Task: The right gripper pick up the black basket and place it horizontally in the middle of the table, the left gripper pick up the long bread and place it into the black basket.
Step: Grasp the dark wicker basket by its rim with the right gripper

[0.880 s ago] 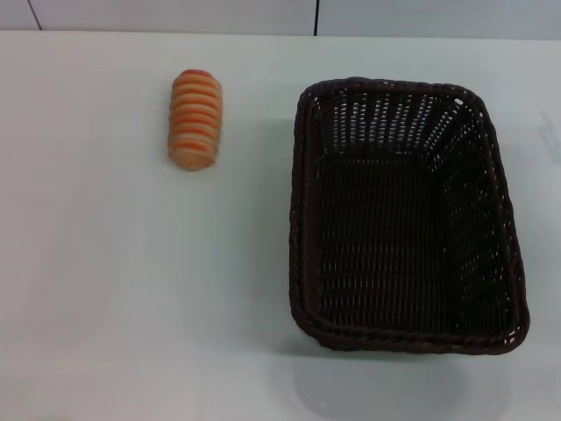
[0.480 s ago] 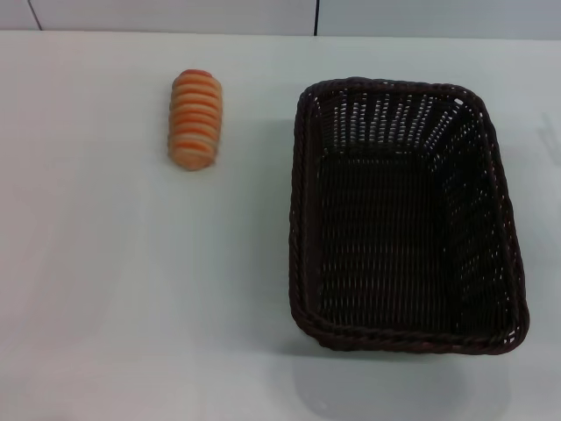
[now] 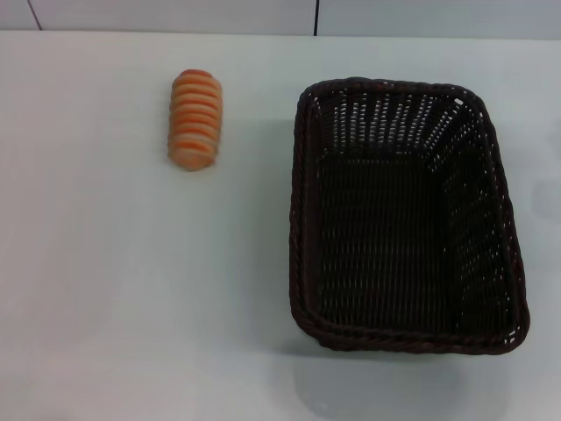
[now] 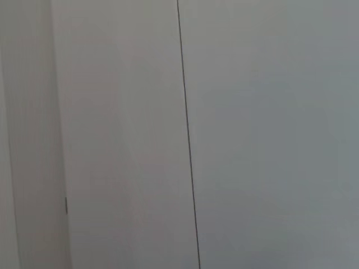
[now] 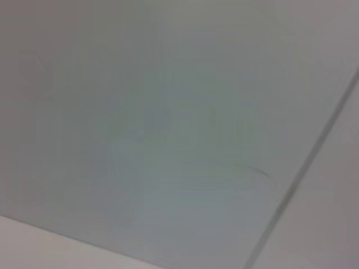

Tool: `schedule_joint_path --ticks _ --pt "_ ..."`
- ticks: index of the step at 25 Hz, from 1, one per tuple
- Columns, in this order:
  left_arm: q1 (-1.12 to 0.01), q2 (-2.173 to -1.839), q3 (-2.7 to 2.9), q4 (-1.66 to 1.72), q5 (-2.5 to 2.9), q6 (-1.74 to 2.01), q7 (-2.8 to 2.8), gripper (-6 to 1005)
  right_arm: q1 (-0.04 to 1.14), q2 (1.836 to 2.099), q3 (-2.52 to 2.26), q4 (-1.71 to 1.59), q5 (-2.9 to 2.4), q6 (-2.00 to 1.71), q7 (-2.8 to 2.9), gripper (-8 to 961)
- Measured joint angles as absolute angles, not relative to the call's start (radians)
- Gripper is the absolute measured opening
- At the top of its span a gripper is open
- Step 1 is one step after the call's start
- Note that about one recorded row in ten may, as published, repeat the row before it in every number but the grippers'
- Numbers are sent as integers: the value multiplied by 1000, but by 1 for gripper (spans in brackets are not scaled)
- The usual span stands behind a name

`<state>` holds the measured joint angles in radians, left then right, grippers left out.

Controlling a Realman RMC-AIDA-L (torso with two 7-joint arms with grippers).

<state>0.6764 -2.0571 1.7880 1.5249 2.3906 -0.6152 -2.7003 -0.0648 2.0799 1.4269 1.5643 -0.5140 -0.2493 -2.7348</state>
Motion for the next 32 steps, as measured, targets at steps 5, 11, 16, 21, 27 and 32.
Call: schedule_joint_path --ticks 5,11,16,21,27,32 --pt "677 -2057 1778 1534 2391 -606 -2701 858 -36 2070 1385 1807 -451 -680 -2775 723" --pt "678 -2055 1761 1552 2390 -559 -2705 858 103 2023 1353 1986 -286 -1102 -2885 724" --pt "680 -2057 1730 1570 2387 -483 -2709 858 256 1956 1358 2013 -105 -1351 -2886 724" --pt "687 -2057 1710 1596 2386 -449 -2710 858 329 1952 1375 2018 -37 -1481 -2886 724" --pt "689 -2058 1709 1603 2386 -439 -2710 858 363 1957 1375 1995 135 -1505 -2887 724" --pt "687 -2058 1700 1605 2387 -438 -2710 858 362 1981 1369 2015 141 -1540 -2887 724"
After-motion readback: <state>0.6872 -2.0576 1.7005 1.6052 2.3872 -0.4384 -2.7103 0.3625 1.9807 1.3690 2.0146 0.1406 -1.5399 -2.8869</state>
